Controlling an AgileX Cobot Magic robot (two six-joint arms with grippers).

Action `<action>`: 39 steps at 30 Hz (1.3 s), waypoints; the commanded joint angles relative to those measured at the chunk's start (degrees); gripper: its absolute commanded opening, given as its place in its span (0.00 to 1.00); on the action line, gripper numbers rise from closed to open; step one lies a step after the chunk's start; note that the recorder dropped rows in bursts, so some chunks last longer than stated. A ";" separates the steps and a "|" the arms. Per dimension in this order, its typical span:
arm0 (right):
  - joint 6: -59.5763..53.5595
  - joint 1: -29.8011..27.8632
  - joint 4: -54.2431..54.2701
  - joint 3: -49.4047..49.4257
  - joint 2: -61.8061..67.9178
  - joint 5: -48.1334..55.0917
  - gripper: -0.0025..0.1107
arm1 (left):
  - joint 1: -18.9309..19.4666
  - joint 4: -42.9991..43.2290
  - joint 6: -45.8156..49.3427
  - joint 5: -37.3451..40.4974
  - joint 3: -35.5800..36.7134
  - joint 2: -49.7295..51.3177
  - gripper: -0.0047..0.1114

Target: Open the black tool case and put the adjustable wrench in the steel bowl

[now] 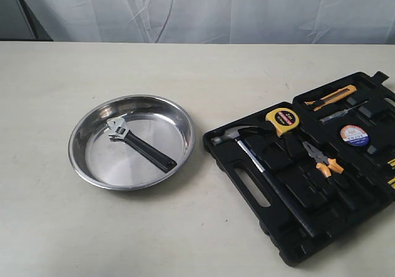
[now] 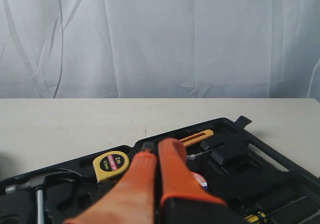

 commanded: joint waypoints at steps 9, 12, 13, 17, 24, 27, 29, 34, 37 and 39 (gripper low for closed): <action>-0.19 -0.28 -0.51 0.23 -0.39 -0.31 0.01 | 0.11 -0.13 -0.20 0.12 0.03 0.20 0.04; -0.19 -0.28 -0.51 0.23 -0.39 -0.31 0.01 | 0.11 -0.13 -0.20 0.12 0.03 0.20 0.04; -0.19 -0.28 -0.51 0.23 -0.39 -0.31 0.01 | 0.11 -0.13 -0.20 0.12 0.03 0.20 0.04; -0.19 -0.28 0.44 0.23 -0.39 -0.31 0.01 | 0.11 -0.13 -0.20 0.12 0.03 0.20 0.04; -0.19 -0.28 0.54 0.23 -0.39 -0.31 0.01 | 0.11 -0.13 -0.20 0.12 0.03 0.20 0.04; -0.19 -0.28 0.54 0.23 -0.39 -0.31 0.01 | 0.11 -0.13 -0.20 0.12 0.03 0.20 0.04; -0.19 -0.28 0.54 0.23 -0.39 -0.31 0.01 | 0.11 -0.13 -0.20 0.12 0.03 0.20 0.04; -0.19 -0.28 0.66 0.23 -0.39 -0.31 0.01 | 0.11 -0.13 -0.20 0.12 0.03 0.20 0.04; -0.19 -0.28 0.66 0.23 -0.39 -0.31 0.01 | 0.11 -0.13 -0.20 0.12 0.03 0.20 0.04; -0.19 -0.28 0.66 0.23 -0.39 -0.31 0.01 | 0.11 -0.13 -0.20 0.12 0.03 0.20 0.04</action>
